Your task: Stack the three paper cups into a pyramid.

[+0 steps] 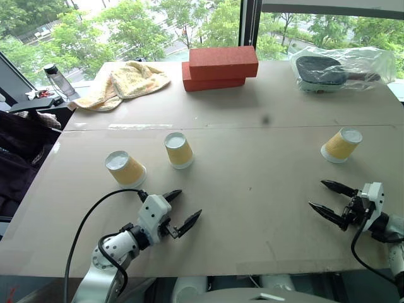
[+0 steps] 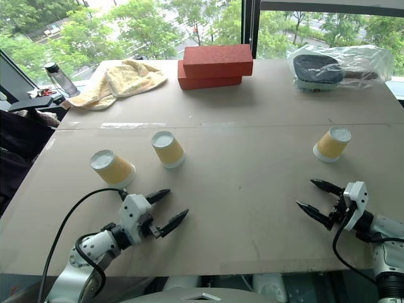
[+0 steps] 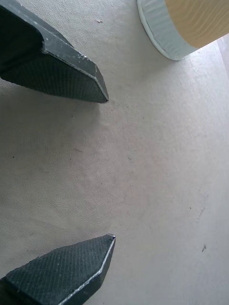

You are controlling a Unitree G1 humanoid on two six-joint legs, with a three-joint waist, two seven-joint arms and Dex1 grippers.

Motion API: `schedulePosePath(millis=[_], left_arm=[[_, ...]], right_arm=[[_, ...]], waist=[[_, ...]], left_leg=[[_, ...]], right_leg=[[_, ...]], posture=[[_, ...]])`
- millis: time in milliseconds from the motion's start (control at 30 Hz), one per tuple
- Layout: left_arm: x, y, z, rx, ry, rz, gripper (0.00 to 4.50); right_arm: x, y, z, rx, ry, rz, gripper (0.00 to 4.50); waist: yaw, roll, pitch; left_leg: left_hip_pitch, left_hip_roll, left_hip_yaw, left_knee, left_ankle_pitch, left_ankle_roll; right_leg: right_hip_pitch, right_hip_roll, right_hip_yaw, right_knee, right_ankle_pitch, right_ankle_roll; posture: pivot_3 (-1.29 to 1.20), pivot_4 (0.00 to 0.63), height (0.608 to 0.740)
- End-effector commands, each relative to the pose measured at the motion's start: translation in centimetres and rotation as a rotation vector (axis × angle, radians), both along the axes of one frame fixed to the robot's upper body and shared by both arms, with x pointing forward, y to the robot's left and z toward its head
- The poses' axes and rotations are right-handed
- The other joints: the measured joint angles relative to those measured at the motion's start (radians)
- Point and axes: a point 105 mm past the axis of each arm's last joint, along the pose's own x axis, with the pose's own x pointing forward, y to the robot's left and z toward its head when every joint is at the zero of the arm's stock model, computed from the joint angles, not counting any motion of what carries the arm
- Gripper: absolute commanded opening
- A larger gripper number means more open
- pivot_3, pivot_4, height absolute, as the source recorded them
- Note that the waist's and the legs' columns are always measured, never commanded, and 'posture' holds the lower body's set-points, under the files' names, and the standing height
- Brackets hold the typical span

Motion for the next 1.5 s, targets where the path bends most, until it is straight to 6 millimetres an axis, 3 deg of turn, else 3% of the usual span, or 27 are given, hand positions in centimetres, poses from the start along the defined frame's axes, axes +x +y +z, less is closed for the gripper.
schedulePosePath(millis=[33, 567, 700, 800, 933, 1133, 1233, 1333, 1500], left_arm=[[-1.4, 0.2, -2.2, -0.012, 0.098, 0.009, 4.5], [-1.2, 0.2, -1.7, -0.064, 0.077, 0.043, 4.5], [-0.5, 0.6, -0.5, -0.1, 0.01, 0.094, 4.5], [-0.3, 1.7, 1.1, -0.031, -0.123, 0.204, 4.5], [-1.9, 3.1, 2.7, -0.082, -0.162, 0.38, 4.5], [-2.4, 7.0, 5.8, -0.071, -0.314, 0.688, 4.5], [-1.4, 9.9, 7.3, -0.037, -0.399, 0.83, 4.5], [0.8, 10.1, 7.6, -0.032, -0.399, 0.776, 4.5], [2.9, 11.0, 7.5, -0.034, -0.389, 0.784, 4.5]], right_arm=[[-0.2, 0.5, -0.1, 0.002, 0.008, 0.033, 4.43], [0.1, 0.6, -0.1, -0.019, 0.005, 0.042, 4.43], [-0.2, 0.9, 0.1, -0.041, -0.002, 0.085, 4.43], [-0.6, 2.1, 1.3, -0.067, -0.051, 0.172, 4.43], [-1.4, 4.4, 3.4, -0.006, -0.097, 0.266, 4.43], [-2.1, 7.4, 5.9, 0.046, -0.117, 0.363, 4.43], [-1.9, 8.2, 6.5, 0.049, -0.124, 0.373, 4.43], [-1.6, 9.1, 7.1, 0.052, -0.133, 0.397, 4.43], [-1.3, 9.8, 8.0, 0.052, -0.15, 0.399, 4.43]], waist=[[0.0, 0.0, 0.0], [0.0, 0.0, 0.0], [0.0, 0.0, 0.0], [0.0, -0.002, 0.001], [0.001, -0.004, 0.004], [0.019, -0.009, 0.007], [0.029, -0.009, 0.007], [0.032, -0.009, 0.007], [0.029, -0.01, 0.007]], left_leg=[[0.0, 0.0, 0.0, 0.0, 0.0, 0.0], [0.0, 0.0, 0.001, 0.0, 0.0, 0.0], [0.0, 0.0, 0.001, 0.0, 0.0, 0.0], [0.0, 0.0, 0.001, 0.0, 0.0, 0.0], [-0.003, 0.0, 0.0, 0.0, 0.0, 0.0], [-0.006, 0.0, -0.004, 0.004, 0.0, 0.0], [-0.007, 0.0, -0.004, 0.006, 0.0, 0.0], [-0.012, 0.0, -0.006, 0.011, 0.0, 0.0], [-0.015, -0.001, -0.008, 0.014, 0.0, 0.001]], right_leg=[[0.0, 0.0, 0.0, 0.0, 0.0, 0.0], [0.0, 0.001, 0.0, 0.0, 0.0, 0.0], [0.0, 0.001, 0.0, 0.0, 0.0, 0.0], [0.0, 0.001, 0.0, 0.0, 0.0, 0.0], [-0.002, 0.001, 0.0, -0.001, 0.002, 0.004], [-0.002, 0.0, -0.005, -0.001, 0.0, 0.0], [-0.002, 0.0, -0.006, -0.001, 0.0, 0.0], [-0.003, 0.0, -0.009, 0.0, 0.0, 0.0], [-0.003, 0.0, -0.012, 0.0, 0.003, 0.004]], posture=[[0.0, 0.15, 0.73], [0.0, 0.15, 0.73], [0.0, 0.15, 0.73], [0.0, 0.15, 0.73], [0.0, 0.15, 0.73], [0.0, 0.15, 0.73], [0.0, 0.15, 0.73], [0.0, 0.15, 0.73], [0.0, 0.15, 0.73]])
